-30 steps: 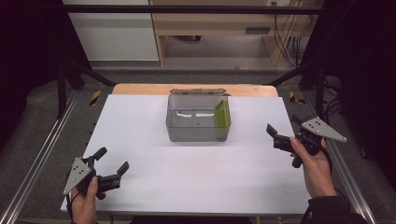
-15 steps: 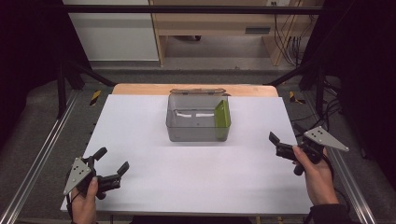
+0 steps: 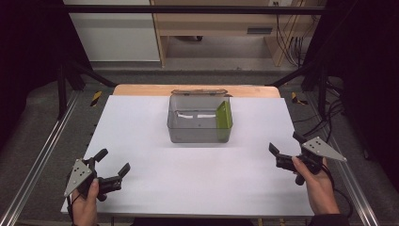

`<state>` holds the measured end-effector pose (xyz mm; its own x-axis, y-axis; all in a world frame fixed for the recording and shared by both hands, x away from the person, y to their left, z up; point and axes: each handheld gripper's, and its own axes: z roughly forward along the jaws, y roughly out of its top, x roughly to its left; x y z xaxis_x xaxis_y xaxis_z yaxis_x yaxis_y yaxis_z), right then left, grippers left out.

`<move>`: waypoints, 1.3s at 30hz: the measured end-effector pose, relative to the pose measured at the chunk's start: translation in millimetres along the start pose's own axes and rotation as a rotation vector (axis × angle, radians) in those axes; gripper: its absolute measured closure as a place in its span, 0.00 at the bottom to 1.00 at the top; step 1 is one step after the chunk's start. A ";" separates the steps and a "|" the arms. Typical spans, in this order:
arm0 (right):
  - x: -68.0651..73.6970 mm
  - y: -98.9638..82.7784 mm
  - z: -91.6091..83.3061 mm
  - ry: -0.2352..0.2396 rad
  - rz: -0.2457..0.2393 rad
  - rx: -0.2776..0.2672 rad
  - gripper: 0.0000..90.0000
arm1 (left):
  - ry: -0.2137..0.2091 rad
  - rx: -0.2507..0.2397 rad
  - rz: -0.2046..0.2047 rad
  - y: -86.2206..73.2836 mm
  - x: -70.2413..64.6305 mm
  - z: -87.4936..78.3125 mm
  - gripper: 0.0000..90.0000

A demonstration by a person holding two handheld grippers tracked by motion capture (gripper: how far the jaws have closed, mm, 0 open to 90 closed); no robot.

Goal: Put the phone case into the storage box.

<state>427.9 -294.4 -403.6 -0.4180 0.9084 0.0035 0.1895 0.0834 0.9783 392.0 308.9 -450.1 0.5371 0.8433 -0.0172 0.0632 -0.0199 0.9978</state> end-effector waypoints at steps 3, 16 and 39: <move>1.2 -6.3 -1.0 0.001 -0.005 0.003 0.03 | 0.001 0.001 0.000 -0.2 -0.2 0.2 0.01; 3.8 -33.1 -4.2 0.008 0.013 0.022 0.03 | 0.001 0.001 0.000 -0.1 -0.3 0.1 0.01; 28.3 -52.4 3.8 0.073 -0.025 0.029 0.03 | -0.001 0.000 -0.002 -0.4 -2.1 0.5 0.01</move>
<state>409.5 -271.4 -455.6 -0.4867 0.8735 -0.0051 0.2028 0.1187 0.9720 391.2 306.9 -450.5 0.5381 0.8426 -0.0190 0.0643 -0.0186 0.9978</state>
